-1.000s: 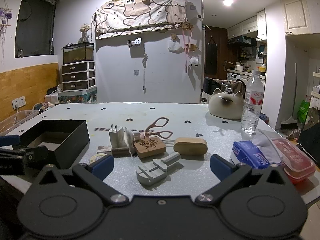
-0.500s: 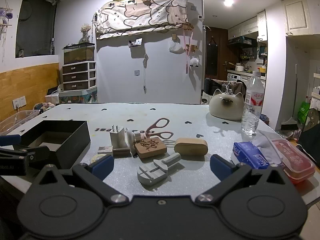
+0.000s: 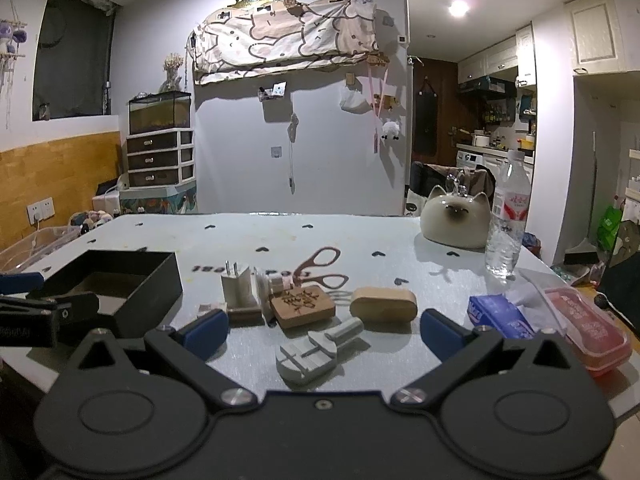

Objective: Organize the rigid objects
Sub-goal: 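Clamp the black box wall with the left tool while the right tool approaches the grey pin tool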

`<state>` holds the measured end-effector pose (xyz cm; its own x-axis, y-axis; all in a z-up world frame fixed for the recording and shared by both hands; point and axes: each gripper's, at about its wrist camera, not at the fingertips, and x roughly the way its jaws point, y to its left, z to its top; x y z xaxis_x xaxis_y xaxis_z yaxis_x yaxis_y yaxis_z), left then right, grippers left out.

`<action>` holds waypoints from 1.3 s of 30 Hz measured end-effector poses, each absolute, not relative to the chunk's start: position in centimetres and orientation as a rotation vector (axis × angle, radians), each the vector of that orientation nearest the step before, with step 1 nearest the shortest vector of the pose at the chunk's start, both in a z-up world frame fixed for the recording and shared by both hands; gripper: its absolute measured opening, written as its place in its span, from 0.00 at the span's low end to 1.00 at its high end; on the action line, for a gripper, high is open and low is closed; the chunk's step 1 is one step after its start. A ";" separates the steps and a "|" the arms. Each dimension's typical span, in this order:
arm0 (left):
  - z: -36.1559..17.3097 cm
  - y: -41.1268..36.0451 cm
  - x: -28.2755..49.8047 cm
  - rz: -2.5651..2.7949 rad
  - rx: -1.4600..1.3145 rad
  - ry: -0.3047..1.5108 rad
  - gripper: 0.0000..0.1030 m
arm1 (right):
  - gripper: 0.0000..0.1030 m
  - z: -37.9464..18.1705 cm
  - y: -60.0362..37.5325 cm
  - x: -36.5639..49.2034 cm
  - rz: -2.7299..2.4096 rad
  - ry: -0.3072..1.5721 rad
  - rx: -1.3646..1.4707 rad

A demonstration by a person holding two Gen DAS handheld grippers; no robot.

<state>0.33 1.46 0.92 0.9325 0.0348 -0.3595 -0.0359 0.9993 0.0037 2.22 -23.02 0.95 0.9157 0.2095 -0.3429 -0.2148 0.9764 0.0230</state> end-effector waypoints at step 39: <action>-2.0 18.3 8.2 0.364 -0.054 0.676 0.32 | 1.00 -7.5 -20.9 14.5 0.282 0.583 0.022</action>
